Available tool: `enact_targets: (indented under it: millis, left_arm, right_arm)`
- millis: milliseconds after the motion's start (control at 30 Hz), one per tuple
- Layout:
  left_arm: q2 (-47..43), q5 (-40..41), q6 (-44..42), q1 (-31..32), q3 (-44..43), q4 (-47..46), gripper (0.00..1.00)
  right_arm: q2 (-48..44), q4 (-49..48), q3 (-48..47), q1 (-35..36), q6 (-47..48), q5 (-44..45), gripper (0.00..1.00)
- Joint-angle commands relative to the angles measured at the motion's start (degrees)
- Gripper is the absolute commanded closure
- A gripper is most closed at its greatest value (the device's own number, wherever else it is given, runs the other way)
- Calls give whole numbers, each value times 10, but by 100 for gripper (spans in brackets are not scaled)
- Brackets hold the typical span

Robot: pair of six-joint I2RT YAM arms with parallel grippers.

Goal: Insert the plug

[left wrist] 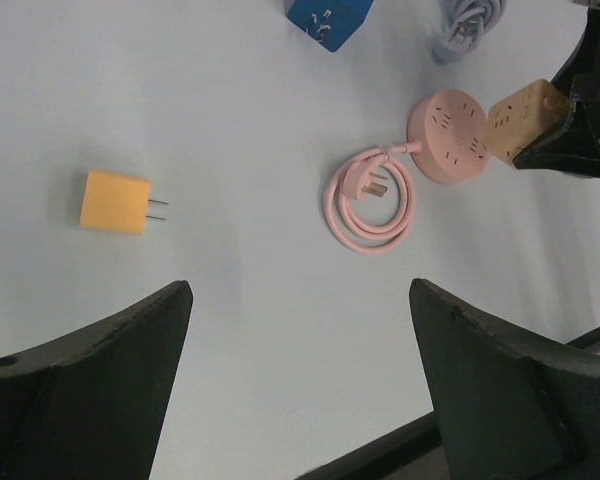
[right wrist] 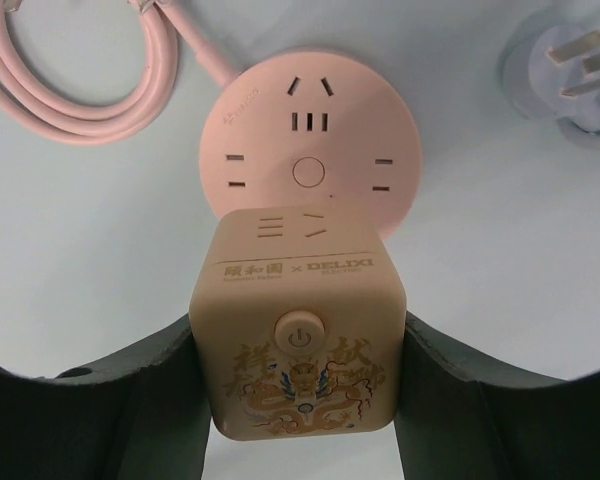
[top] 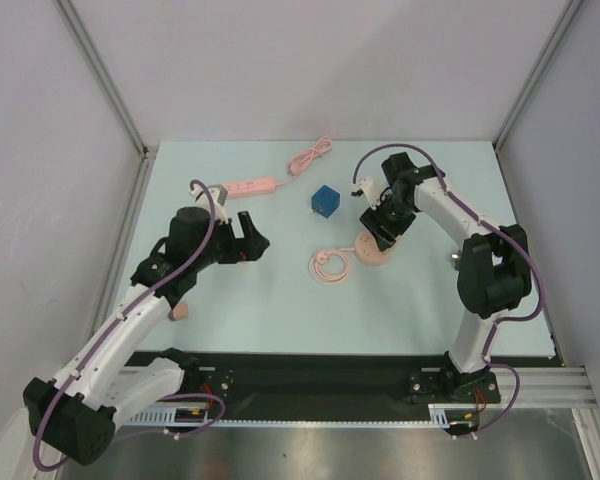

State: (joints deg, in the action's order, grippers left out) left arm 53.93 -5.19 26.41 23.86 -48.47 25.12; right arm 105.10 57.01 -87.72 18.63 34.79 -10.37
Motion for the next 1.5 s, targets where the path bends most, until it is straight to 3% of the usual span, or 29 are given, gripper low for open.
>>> enact_targets:
  millis: [0, 733, 1133, 1467]
  left_arm:
    - [-1, 1, -17, -8, 2, -11, 4]
    - [10, -25, -13, -37, 7, -19, 4]
    - [9, -29, -13, -38, 9, -21, 4]
    - [5, -31, -12, -41, 11, -21, 4]
  right_arm:
    - [-15, -60, 35, -8, 27, -39, 100]
    - [-23, -108, 73, -26, 64, 22, 100]
    - [-37, -74, 71, -24, 65, -44, 100]
    - [-32, -65, 81, -20, 64, -28, 100]
